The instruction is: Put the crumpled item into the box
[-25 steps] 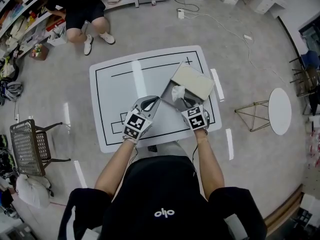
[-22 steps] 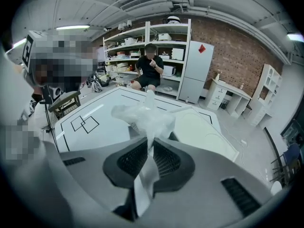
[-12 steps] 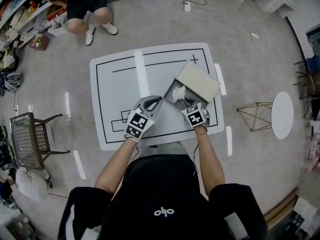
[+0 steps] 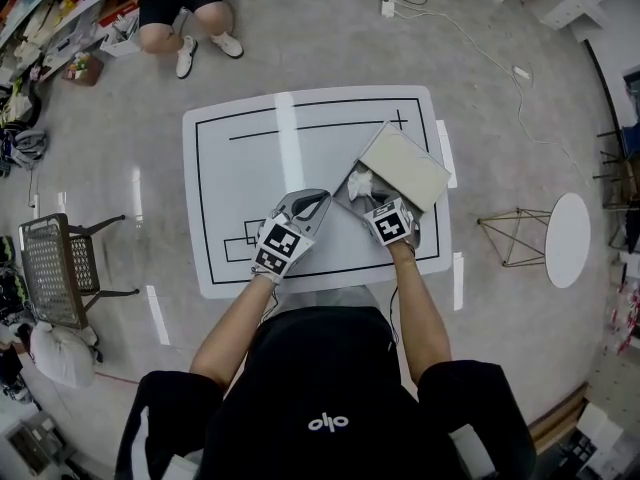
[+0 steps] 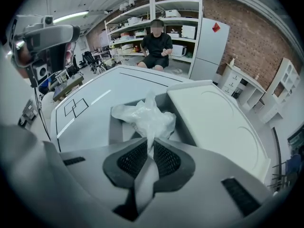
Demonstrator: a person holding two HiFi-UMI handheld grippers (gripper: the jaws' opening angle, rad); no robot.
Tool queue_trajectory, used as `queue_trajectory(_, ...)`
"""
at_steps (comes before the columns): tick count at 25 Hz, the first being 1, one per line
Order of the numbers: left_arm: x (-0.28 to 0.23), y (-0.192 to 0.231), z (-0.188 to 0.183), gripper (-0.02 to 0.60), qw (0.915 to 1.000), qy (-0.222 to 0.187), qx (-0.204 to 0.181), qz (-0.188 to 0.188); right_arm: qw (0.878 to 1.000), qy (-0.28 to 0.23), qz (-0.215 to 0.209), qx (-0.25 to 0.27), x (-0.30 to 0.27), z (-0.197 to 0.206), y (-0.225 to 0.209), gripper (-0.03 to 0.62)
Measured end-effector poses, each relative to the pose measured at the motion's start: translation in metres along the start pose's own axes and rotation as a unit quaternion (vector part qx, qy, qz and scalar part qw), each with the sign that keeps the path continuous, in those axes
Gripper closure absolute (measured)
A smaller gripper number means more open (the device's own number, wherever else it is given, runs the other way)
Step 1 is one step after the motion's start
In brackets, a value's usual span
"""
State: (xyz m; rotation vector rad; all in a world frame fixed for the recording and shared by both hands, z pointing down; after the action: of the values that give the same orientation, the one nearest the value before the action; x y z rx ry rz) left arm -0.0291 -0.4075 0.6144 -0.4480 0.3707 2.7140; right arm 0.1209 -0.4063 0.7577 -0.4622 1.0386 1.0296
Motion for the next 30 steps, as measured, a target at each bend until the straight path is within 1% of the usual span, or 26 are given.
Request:
queue_trajectory(6,0.0,0.008,0.004,0.574,0.9999,0.004,0.007,-0.007,1.0,0.021,0.011,0.014,-0.011,0.001,-0.003,0.546)
queue_trajectory(12,0.003,0.009,0.006,0.574,0.9998,0.005,0.012,-0.012,1.0,0.021,0.004,0.011,-0.013,0.001,0.0,0.545)
queue_trajectory(17,0.007,0.009,0.007,0.574,0.9998,0.005,0.012,-0.014,1.0,0.023,0.002,0.002,-0.015,0.005,0.001,0.516)
queue_trajectory(22,0.013,0.006,0.004,0.574,0.9998,0.001,0.008,-0.016,1.0,0.009,-0.003,-0.023,-0.005,0.003,0.001,0.485)
queue_trajectory(25,0.018,0.0,0.003,0.574,0.9998,-0.003,0.004,-0.017,0.999,0.002,0.0,-0.032,0.006,0.004,0.0,0.473)
queue_trajectory(27,0.023,-0.007,0.002,0.574,0.9998,-0.006,0.001,-0.017,0.999,-0.015,0.008,-0.038,0.018,0.002,0.001,0.473)
queue_trajectory(30,0.033,-0.016,0.0,0.574,0.9997,-0.013,-0.007,-0.018,0.996,-0.061,0.027,-0.057,0.045,-0.006,0.0,0.473)
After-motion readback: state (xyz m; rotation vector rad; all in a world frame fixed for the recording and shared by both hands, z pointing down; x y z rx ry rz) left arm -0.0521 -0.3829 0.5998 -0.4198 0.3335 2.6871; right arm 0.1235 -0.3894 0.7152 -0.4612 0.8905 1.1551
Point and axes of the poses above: the fingertips, and each gripper's own axes: x backward along the fingers, y to its left, z out of its underside, the point moved 4 cm from there along x, backward along the fingers, and after that the axes turned 10 degrees about z, right-handed, at the moved point
